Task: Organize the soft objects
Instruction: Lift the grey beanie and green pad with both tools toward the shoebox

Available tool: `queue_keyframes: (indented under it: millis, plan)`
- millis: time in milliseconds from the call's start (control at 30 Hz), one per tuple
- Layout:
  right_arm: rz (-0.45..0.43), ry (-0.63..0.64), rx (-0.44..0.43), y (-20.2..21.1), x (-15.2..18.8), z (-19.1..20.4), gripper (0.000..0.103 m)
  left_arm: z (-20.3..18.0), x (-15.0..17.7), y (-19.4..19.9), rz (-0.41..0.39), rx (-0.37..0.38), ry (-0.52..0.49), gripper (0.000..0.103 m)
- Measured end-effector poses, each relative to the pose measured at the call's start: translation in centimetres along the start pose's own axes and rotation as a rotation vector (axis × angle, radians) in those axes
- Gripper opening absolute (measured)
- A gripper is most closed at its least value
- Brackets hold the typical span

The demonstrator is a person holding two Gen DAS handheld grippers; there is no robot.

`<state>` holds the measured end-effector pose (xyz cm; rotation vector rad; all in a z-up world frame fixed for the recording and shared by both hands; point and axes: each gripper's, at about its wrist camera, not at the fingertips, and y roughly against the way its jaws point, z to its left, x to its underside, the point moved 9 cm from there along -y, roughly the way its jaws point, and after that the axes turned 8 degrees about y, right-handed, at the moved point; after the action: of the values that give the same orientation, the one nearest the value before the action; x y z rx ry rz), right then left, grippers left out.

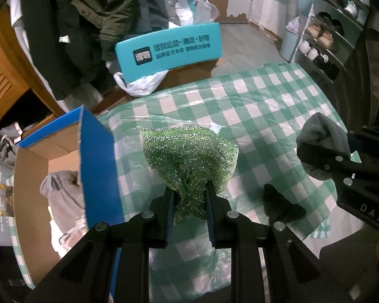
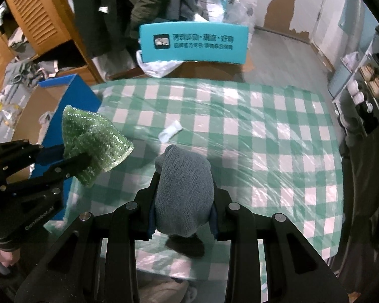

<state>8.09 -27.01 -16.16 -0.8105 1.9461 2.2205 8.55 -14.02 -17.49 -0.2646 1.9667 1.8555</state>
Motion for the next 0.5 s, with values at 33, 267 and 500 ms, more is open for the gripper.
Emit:
queue_keyframes:
  millis: [33,267,500]
  plan:
    - [-0.002,0.005,-0.002,0.1,-0.2,0.3,0.031,0.3,0.1,0.2,-0.003,-0.003,0.004,0.022]
    - [-0.02,0.052,-0.023,0.4,-1.7,3.2,0.031,2.7,0.4,2.1,-0.035,-0.018,0.027,0.022]
    - [-0.029,0.094,-0.054,0.2,-3.2,6.2,0.031,5.9,0.8,3.3,-0.05,-0.027,0.075,0.022]
